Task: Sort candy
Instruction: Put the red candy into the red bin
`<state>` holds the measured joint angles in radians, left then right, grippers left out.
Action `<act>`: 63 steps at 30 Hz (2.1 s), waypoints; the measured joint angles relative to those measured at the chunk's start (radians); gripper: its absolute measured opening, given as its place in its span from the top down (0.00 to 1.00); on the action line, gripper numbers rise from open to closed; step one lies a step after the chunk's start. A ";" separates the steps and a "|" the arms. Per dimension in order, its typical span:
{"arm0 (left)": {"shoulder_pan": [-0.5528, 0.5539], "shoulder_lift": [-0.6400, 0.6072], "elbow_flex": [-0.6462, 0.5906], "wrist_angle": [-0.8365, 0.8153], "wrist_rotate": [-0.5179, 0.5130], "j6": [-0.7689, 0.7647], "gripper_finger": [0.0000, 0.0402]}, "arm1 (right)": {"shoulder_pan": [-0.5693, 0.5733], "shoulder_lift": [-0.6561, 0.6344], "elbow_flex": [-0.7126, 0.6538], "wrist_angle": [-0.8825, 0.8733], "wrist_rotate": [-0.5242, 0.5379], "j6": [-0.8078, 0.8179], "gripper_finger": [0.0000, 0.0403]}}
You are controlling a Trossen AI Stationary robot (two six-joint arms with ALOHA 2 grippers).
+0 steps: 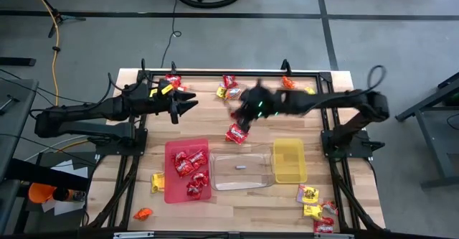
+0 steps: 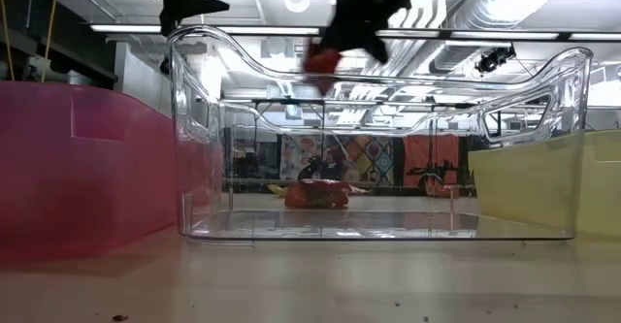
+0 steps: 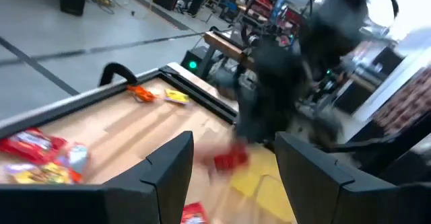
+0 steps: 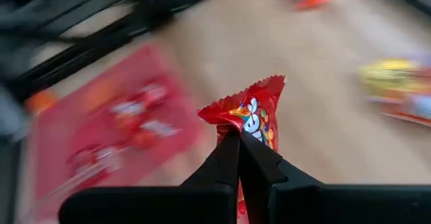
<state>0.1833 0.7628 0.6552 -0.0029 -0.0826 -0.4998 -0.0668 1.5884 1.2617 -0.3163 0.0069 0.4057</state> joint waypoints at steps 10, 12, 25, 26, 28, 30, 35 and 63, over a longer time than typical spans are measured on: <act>-0.087 0.000 -0.001 0.046 -0.009 -0.124 0.51 | 0.189 0.181 -0.001 0.530 -0.252 -0.009 1.00; -0.097 0.000 -0.001 0.079 -0.024 -0.112 0.51 | 0.202 0.199 -0.001 0.645 -0.252 0.019 1.00; -0.102 0.000 -0.001 0.165 -0.066 -0.045 0.51 | 0.213 0.260 0.107 0.718 -0.128 -0.041 1.00; -0.102 0.000 -0.001 0.164 -0.066 -0.040 0.51 | 0.213 0.277 0.129 0.692 -0.126 -0.046 1.00; -0.102 0.000 -0.001 0.163 -0.066 -0.035 0.51 | 0.212 0.316 0.184 0.645 -0.126 -0.048 1.00; -0.102 0.000 -0.001 0.163 -0.066 -0.030 0.51 | 0.211 0.354 0.235 0.592 -0.126 -0.048 0.99; -0.098 0.000 -0.001 0.163 -0.066 -0.019 0.51 | 0.211 0.450 0.372 0.423 -0.123 -0.044 0.85; -0.099 0.025 -0.001 0.117 -0.145 -0.130 0.51 | 0.133 -0.023 0.129 -0.391 0.123 -0.105 0.43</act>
<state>0.0844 0.7876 0.6543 0.1137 -0.2275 -0.6303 0.0662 1.5659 1.3911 -0.7077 0.1296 0.3004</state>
